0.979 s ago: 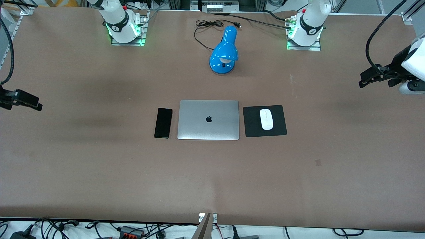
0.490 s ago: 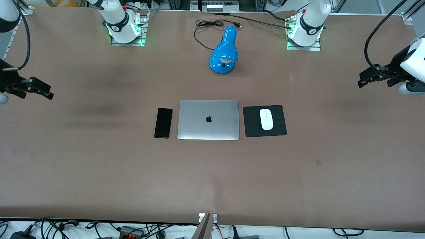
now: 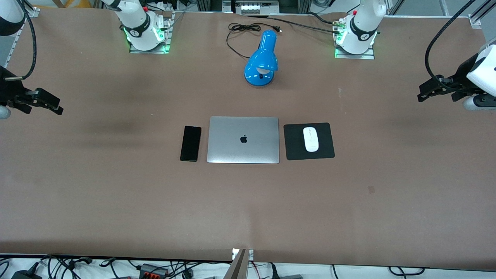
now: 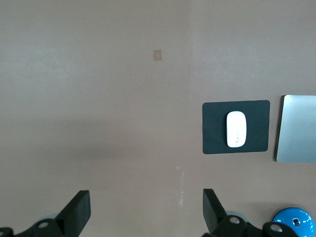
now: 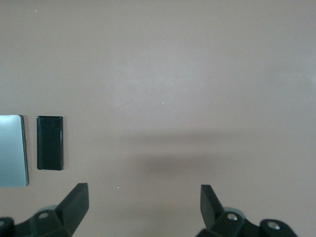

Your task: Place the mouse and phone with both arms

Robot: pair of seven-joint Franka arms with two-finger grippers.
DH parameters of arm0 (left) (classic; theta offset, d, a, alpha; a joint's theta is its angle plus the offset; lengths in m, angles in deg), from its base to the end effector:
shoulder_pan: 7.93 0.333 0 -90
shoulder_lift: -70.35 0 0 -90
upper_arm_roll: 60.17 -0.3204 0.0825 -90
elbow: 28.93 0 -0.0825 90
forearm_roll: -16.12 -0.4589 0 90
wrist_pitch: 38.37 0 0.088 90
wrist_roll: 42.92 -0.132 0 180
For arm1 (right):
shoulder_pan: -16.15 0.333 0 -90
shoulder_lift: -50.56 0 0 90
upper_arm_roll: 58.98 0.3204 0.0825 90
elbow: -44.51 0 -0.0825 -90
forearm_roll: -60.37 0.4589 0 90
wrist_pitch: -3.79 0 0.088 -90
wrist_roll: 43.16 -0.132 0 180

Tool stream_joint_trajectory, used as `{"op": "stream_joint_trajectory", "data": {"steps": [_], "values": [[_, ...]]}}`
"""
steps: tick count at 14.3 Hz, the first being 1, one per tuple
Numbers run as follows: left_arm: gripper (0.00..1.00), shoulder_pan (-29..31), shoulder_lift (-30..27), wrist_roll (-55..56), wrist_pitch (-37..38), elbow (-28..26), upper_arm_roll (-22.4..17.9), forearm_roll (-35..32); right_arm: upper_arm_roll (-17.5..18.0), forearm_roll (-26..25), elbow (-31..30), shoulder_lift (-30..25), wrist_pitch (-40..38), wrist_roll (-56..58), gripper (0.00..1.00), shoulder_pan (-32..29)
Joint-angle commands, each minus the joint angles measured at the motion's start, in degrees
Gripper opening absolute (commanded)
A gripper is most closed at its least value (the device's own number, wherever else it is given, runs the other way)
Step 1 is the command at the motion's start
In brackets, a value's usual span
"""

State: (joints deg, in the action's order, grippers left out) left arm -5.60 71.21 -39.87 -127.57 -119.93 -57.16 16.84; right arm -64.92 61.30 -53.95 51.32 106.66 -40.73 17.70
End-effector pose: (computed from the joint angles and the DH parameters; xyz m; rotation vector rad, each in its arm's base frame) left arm 0.6303 -0.0090 0.5838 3.1282 0.0649 -0.0733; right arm 0.6474 -0.0476 0.5341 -3.1287 0.0583 -0.1010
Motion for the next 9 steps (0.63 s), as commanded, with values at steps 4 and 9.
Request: {"op": "stream_joint_trajectory", "data": {"steps": [4,9], "values": [[1.00,-0.75,0.99,-0.15,1.40,2.06,0.25,-0.10,1.10,-0.32,0.29,-0.50,-0.30,-0.15,1.00,-0.58],[1.00,-0.84,0.99,-0.24,1.40,2.06,0.34,-0.10,6.90,-0.67,0.38,-0.94,-2.49,0.12,1.00,-6.12]]}}
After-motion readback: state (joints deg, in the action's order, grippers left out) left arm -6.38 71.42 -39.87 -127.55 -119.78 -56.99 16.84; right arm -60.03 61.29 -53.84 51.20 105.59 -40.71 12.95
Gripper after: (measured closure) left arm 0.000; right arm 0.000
